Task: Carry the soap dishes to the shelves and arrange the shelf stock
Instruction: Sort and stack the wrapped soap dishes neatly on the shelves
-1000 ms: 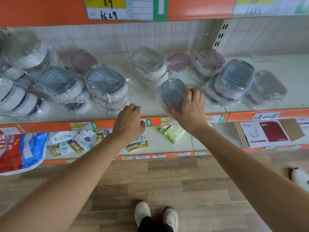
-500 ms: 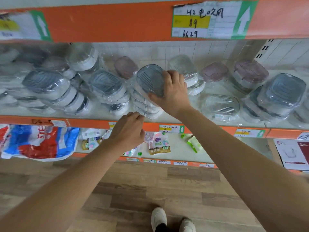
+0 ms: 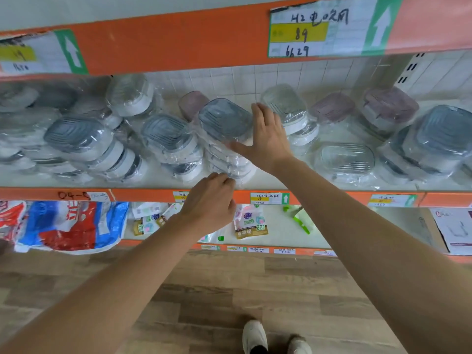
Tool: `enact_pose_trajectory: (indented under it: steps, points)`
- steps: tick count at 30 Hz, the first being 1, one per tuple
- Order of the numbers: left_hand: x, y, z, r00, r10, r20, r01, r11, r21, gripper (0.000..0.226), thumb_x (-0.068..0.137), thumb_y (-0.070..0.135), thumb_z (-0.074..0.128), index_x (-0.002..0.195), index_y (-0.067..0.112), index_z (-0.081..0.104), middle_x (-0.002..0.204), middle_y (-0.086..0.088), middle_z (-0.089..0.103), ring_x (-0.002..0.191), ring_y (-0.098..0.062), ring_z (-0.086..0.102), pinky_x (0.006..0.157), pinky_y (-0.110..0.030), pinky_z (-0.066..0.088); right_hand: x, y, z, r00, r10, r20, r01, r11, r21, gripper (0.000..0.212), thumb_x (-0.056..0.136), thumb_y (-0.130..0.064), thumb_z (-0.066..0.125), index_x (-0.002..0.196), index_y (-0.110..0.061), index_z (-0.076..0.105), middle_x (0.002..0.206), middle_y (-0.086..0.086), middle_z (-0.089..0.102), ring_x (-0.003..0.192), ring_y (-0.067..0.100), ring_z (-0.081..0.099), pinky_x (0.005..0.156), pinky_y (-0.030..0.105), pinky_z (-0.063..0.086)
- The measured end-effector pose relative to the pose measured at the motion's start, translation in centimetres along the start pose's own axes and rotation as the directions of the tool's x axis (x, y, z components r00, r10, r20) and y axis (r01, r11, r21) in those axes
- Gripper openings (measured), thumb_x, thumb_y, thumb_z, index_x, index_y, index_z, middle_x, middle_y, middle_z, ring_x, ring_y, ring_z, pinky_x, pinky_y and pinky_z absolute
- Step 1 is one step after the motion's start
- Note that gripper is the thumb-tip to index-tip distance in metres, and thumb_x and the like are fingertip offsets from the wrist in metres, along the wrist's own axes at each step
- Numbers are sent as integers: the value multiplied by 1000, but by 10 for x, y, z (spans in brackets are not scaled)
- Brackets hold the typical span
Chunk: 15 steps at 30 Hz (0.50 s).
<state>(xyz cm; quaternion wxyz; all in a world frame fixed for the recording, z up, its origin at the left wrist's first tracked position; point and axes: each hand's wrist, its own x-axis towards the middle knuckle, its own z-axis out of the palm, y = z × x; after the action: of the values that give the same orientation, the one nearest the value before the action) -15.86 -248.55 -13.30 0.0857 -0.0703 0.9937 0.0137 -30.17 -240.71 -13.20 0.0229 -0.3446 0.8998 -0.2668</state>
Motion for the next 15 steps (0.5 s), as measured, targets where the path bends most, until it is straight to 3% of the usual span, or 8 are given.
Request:
enact_pose_trajectory:
  steps: [4, 10, 15]
  points:
    - [12, 26, 3, 998, 64, 3, -64, 998, -8, 33, 96, 22, 43, 124, 8, 53, 123, -5, 54, 118, -20, 47, 96, -27, 37, -28, 32, -11, 999, 33, 33, -34, 999, 17, 94, 84, -54, 61, 149, -4, 15, 153, 10, 20, 140, 26, 17, 115, 32, 15]
    - [43, 68, 2, 989, 147, -8, -147, 989, -26, 38, 95, 22, 47, 130, 8, 50, 128, -5, 52, 121, -21, 45, 98, -30, 36, -72, 112, -26, 957, 258, 131, -251, 966, -66, 81, 88, -45, 60, 145, -1, 24, 150, 11, 25, 137, 27, 22, 112, 30, 18]
    - [62, 81, -2, 988, 155, -11, -156, 986, -56, 38, 96, 21, 47, 131, 6, 50, 129, -6, 52, 121, -21, 45, 95, -32, 39, -74, 166, -46, 915, 365, 173, -339, 927, -160, 87, 84, -27, 69, 148, -1, 17, 155, 12, 16, 142, 28, 16, 114, 31, 16]
